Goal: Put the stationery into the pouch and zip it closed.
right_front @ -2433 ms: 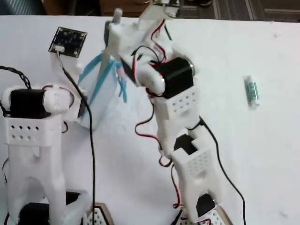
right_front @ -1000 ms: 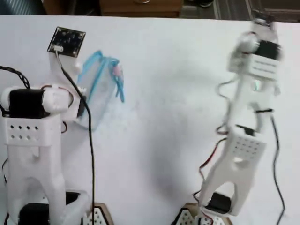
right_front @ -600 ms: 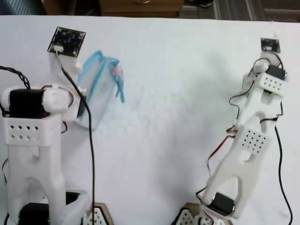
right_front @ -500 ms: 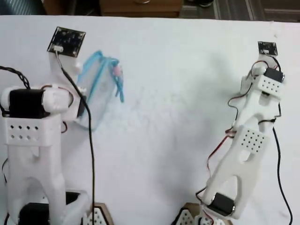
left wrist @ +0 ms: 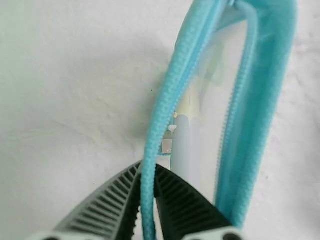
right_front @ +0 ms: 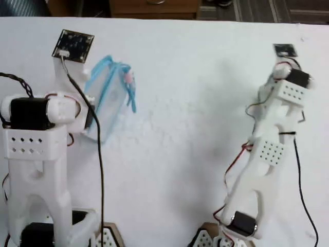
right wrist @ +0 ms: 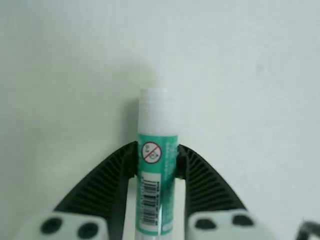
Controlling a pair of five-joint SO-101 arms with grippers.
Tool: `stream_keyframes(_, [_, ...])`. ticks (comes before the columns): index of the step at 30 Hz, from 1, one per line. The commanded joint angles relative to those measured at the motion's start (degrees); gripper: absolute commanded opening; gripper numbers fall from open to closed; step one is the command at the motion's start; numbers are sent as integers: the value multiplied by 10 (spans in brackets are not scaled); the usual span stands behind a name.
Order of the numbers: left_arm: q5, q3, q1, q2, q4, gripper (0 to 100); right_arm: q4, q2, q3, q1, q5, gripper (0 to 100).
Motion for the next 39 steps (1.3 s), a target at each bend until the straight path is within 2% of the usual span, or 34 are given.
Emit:
stream_keyframes(1, [5,-4,-5,1,-1,22,23,-55,-17,-25,-18,16])
stream_keyframes(6, [6,-7,-21,1,0,22,23,-167,122,-66,-20,16])
stream_keyframes(14, [5,-4,-28,1,1,22,22,-445,514,-193,-85,16])
stream_keyframes(18, [5,-4,-29,1,1,22,7,-545,658,-241,-121,17])
stream_keyframes(25, [5,-4,-27,1,1,22,-154,-630,866,-248,-140,17])
stream_keyframes(33, [5,-4,-29,1,0,22,-274,-688,993,-251,-175,17])
stream_keyframes(39, [5,-4,-29,1,0,22,-282,-693,999,-251,-180,17])
